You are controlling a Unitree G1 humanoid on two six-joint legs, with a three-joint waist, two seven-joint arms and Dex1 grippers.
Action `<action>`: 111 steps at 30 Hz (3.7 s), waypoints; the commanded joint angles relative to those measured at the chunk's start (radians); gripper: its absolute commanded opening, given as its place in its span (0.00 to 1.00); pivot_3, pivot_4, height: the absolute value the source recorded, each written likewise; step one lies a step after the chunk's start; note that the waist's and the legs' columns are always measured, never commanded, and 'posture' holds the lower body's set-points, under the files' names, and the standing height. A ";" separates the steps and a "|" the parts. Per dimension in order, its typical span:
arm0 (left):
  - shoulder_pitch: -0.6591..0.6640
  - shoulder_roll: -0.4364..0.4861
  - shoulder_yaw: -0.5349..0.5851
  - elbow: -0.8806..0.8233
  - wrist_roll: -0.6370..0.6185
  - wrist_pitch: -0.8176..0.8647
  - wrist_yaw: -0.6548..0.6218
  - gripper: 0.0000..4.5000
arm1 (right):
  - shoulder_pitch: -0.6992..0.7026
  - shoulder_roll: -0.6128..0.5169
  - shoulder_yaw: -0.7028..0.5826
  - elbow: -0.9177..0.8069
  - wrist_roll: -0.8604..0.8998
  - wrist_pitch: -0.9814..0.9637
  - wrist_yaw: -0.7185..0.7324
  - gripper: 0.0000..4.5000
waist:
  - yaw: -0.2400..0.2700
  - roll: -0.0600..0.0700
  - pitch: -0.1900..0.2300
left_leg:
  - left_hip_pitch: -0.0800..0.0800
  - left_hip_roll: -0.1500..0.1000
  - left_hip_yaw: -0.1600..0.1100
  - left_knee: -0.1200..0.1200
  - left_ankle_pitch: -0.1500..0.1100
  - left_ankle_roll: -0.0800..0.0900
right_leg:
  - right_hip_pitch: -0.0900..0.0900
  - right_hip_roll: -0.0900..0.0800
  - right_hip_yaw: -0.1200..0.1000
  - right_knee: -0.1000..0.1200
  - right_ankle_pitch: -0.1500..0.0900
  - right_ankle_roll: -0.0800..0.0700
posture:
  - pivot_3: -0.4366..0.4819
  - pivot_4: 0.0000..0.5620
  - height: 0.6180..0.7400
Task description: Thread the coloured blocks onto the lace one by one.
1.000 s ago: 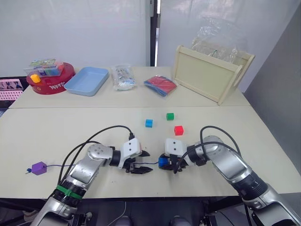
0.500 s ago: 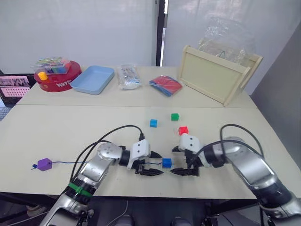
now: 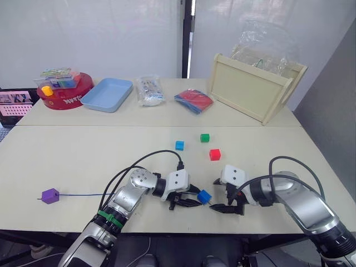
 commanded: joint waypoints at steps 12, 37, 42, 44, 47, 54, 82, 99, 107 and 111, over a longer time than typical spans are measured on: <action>0.024 0.115 0.085 -0.106 -0.065 0.025 -0.051 0.46 | 0.021 0.054 -0.016 -0.163 0.099 0.174 -0.105 1.00 | 0.001 0.000 0.000 | 0.000 0.000 0.000 0.000 0.000 0.000 | 0.000 0.000 0.000 0.000 0.000 0.000 | 0.48 0.27 1.00; -0.225 -0.012 0.019 0.235 -0.026 -0.255 -0.276 0.46 | 0.263 -0.115 -0.394 -0.478 0.451 0.471 -0.166 1.00 | 0.011 0.000 0.000 | -0.001 -0.001 0.000 0.001 -0.001 0.001 | 0.002 -0.001 -0.001 -0.002 0.000 0.000 | 0.48 0.27 1.00; -0.318 -0.095 0.002 0.413 0.012 -0.375 -0.308 0.46 | 0.304 -0.069 -0.414 -0.534 0.471 0.503 -0.269 1.00 | 0.010 -0.001 0.000 | -0.002 -0.001 0.000 0.003 -0.002 0.003 | 0.002 0.000 -0.002 -0.002 0.000 0.000 | 0.48 0.27 1.00; -0.345 -0.121 -0.003 0.470 0.020 -0.417 -0.333 0.46 | 0.323 -0.046 -0.429 -0.555 0.486 0.518 -0.307 1.00 | 0.009 -0.001 0.000 | -0.003 -0.001 -0.001 0.004 -0.002 0.004 | 0.002 0.000 -0.002 -0.002 0.000 0.000 | 0.48 0.27 1.00; -0.379 -0.143 -0.002 0.520 -0.008 -0.415 -0.382 0.46 | 0.354 -0.021 -0.448 -0.583 0.504 0.534 -0.352 1.00 | 0.006 -0.001 0.000 | -0.004 -0.001 -0.001 0.005 -0.003 0.005 | 0.002 0.000 -0.002 -0.002 0.000 0.000 | 0.48 0.27 1.00; -0.436 -0.134 -0.015 0.589 -0.034 -0.442 -0.397 0.93 | 0.375 -0.015 -0.471 -0.595 0.530 0.542 -0.408 1.00 | 0.004 -0.001 0.000 | -0.004 -0.001 -0.001 0.006 -0.003 0.005 | 0.002 0.000 -0.003 -0.002 0.000 0.000 | 0.48 0.27 1.00; -0.509 -0.253 0.013 0.820 0.135 -0.596 -0.381 0.29 | 0.344 -0.037 -0.385 -0.545 0.488 0.452 -0.504 1.00 | 0.001 -0.001 0.000 | -0.005 -0.002 -0.002 0.007 -0.003 0.005 | 0.002 -0.001 -0.003 -0.001 0.000 0.001 | 0.48 0.27 1.00; -0.440 -0.211 0.026 0.720 0.151 -0.524 -0.316 0.29 | 0.221 0.037 -0.096 -0.355 0.307 0.337 -0.549 0.66 | 0.000 -0.001 0.000 | -0.005 -0.002 -0.003 0.008 -0.003 0.005 | 0.002 -0.001 -0.003 0.000 0.000 0.001 | 0.48 0.27 1.00; -0.390 -0.177 0.034 0.618 0.137 -0.447 -0.320 0.29 | 0.189 0.024 -0.076 -0.296 0.238 0.277 -0.529 0.06 | -0.003 0.000 0.000 | -0.004 -0.002 -0.003 0.008 -0.003 0.005 | 0.002 -0.001 -0.003 0.000 0.000 0.001 | 0.48 0.27 1.00; -0.362 -0.118 0.052 0.549 0.142 -0.394 -0.287 0.29 | 0.097 -0.004 -0.020 -0.230 0.213 0.216 -0.439 0.00 | -0.013 0.000 0.000 | -0.003 -0.002 -0.003 0.008 -0.003 0.005 | 0.002 0.000 -0.002 0.002 0.000 0.001 | 0.48 0.27 1.00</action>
